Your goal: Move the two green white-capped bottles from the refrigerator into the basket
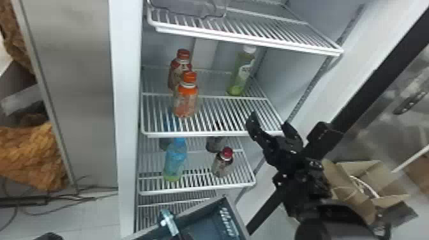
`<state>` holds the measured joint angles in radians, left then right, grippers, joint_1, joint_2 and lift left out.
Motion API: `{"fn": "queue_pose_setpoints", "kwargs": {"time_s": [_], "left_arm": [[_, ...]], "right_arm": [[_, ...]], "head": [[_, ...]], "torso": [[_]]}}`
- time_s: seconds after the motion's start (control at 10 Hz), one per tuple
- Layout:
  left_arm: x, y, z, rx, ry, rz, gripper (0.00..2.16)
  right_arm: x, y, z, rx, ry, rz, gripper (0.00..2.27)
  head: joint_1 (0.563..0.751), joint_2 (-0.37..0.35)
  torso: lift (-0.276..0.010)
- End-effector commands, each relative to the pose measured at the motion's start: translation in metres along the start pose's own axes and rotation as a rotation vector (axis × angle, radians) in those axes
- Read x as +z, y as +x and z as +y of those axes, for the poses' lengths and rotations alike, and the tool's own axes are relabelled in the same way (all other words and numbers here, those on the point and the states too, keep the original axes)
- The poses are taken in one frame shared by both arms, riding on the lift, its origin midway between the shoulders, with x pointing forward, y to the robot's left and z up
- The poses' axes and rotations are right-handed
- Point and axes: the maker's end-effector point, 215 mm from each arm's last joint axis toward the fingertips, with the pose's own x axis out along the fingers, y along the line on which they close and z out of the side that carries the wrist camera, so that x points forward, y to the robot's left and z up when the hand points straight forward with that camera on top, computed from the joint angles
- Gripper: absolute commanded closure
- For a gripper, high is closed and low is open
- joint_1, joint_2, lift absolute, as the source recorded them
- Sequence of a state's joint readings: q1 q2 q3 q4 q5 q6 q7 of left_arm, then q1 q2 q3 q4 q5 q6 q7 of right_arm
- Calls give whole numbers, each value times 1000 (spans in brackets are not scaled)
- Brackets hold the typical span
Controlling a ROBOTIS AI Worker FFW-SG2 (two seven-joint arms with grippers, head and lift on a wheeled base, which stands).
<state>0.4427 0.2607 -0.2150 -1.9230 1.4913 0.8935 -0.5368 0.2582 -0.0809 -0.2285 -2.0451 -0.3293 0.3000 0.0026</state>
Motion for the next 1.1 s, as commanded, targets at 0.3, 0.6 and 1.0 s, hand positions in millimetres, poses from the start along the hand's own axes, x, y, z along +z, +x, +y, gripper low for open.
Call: {"fn": "queue_pose_setpoints", "kwargs": {"time_s": [0.3,0.6,1.0], "left_arm": [[-1,2,-1,-5,-2,5,1214],[-1,2,-1,-5,-2,5,1214],[-3,3,-1,-6,-6,9,1214]], "right_arm": [[14,53,5,7,15,-93,75],[10,84,-9,-5,36,-116,75],[28,110,0,16,35,-161,75]], "head": [[695,-350],[695,-350],[695,-350]], "torso": [[-4],[-4],[-4]]}}
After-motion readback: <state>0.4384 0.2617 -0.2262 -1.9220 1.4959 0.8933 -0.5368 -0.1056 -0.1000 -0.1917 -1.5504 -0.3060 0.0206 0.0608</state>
